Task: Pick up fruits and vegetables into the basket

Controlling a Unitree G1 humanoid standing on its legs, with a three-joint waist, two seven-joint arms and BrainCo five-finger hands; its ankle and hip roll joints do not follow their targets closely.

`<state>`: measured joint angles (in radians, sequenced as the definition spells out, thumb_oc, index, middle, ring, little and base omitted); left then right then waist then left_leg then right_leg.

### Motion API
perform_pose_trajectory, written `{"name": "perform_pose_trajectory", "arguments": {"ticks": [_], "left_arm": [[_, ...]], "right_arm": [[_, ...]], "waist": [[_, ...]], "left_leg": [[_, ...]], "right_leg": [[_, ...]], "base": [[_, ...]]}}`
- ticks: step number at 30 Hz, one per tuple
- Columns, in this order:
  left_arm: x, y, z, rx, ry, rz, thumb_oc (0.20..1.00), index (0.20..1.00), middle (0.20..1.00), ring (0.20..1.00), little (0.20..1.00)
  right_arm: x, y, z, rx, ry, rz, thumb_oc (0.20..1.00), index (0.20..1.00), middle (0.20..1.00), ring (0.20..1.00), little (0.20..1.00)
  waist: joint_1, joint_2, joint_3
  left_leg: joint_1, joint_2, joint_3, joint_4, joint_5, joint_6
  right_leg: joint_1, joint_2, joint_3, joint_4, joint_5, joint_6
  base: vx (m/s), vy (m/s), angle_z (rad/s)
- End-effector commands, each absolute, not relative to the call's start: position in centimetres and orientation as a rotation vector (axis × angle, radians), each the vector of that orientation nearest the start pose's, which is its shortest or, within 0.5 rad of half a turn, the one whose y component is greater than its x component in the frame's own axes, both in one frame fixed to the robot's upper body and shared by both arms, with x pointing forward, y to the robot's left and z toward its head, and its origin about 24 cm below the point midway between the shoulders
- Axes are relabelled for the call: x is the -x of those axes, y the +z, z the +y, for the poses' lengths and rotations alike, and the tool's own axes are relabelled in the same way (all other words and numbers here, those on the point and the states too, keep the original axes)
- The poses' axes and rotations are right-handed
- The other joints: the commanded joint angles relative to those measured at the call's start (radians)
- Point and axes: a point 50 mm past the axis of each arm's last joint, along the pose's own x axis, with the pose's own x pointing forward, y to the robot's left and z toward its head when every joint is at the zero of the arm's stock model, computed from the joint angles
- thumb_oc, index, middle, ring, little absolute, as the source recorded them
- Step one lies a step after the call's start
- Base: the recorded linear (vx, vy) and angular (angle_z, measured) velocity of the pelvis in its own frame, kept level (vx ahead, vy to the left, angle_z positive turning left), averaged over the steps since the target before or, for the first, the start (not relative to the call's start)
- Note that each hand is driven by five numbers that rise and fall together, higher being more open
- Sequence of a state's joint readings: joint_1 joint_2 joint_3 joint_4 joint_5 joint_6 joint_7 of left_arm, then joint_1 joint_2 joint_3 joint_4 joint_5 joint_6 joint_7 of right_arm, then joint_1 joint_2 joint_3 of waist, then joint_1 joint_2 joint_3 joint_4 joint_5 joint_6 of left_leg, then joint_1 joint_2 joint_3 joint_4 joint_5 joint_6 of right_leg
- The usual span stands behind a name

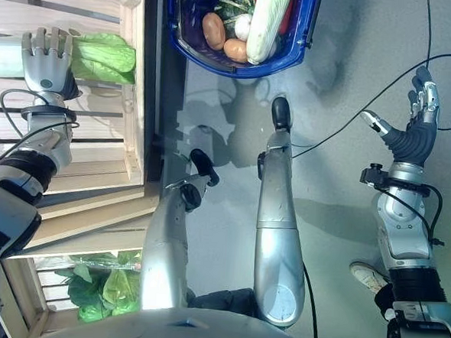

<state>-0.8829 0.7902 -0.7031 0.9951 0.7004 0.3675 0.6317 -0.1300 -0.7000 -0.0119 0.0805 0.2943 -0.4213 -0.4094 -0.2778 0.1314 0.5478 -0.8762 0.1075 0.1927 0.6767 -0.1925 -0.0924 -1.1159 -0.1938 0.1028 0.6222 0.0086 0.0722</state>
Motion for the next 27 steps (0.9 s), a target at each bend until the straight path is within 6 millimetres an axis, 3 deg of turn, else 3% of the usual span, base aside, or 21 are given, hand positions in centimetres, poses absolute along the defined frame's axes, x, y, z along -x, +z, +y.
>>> {"name": "perform_pose_trajectory", "arguments": {"ticks": [1, 6, 7, 8, 18, 27], "left_arm": [[-33.8, 15.0, 35.5, -1.995, 0.755, 0.157, 1.000, 1.000, 1.000, 1.000, 1.000], [-33.5, 14.9, 36.0, -1.994, 0.787, 0.215, 1.000, 1.000, 1.000, 1.000, 1.000], [-33.3, 14.8, 36.3, -1.977, 0.797, 0.247, 0.696, 0.696, 0.696, 0.696, 0.696], [-33.3, 14.8, 36.4, -1.969, 0.791, 0.263, 0.209, 0.209, 0.209, 0.209, 0.209], [-32.5, 12.3, 36.5, -1.936, 0.719, 0.269, 0.200, 0.200, 0.200, 0.200, 0.200], [-31.7, 10.0, 35.7, -1.912, 0.603, 0.154, 0.200, 0.200, 0.200, 0.200, 0.200]], "right_arm": [[-25.3, 16.5, -28.0, 0.285, -0.343, -0.641, 1.000, 1.000, 1.000, 1.000, 1.000], [-25.4, 16.6, -28.0, 0.293, -0.351, -0.644, 1.000, 1.000, 1.000, 1.000, 1.000], [-25.4, 16.6, -28.1, 0.297, -0.353, -0.645, 1.000, 1.000, 1.000, 1.000, 1.000], [-25.4, 16.6, -28.1, 0.298, -0.353, -0.647, 1.000, 1.000, 1.000, 1.000, 1.000], [-25.1, 16.7, -28.2, 0.268, -0.321, -0.666, 1.000, 1.000, 1.000, 1.000, 1.000], [-24.3, 16.6, -28.0, 0.233, -0.278, -0.677, 1.000, 1.000, 1.000, 1.000, 1.000]], "waist": [[-0.037, -0.006, -0.028], [-0.035, -0.004, -0.028], [-0.036, -0.004, -0.028], [-0.037, -0.004, -0.028], [-0.033, -0.020, -0.028], [-0.016, -0.039, -0.028]], "left_leg": [[-0.101, -0.028, 0.041, 0.070, -0.054, 0.063], [-0.116, -0.028, 0.039, 0.081, -0.056, 0.064], [-0.122, -0.027, 0.037, 0.087, -0.057, 0.065], [-0.125, -0.028, 0.036, 0.091, -0.059, 0.066], [-0.119, -0.028, 0.022, 0.099, -0.067, 0.070], [0.006, -0.030, 0.008, 0.033, -0.049, 0.057]], "right_leg": [[-0.005, -0.028, 0.039, 0.011, -0.059, 0.030], [-0.020, -0.028, 0.042, 0.016, -0.059, 0.028], [-0.026, -0.026, 0.043, 0.021, -0.059, 0.027], [-0.029, -0.025, 0.044, 0.025, -0.061, 0.026], [-0.010, -0.017, 0.035, 0.025, -0.068, 0.025], [0.132, -0.039, -0.015, -0.025, -0.073, 0.036]], "base": [[0.01, 0.034, 0.00], [0.00, 0.000, 0.00], [0.00, 0.000, 0.00], [0.00, 0.035, -0.01], [-0.01, -0.015, -0.03], [-0.03, -0.063, 0.02]]}}
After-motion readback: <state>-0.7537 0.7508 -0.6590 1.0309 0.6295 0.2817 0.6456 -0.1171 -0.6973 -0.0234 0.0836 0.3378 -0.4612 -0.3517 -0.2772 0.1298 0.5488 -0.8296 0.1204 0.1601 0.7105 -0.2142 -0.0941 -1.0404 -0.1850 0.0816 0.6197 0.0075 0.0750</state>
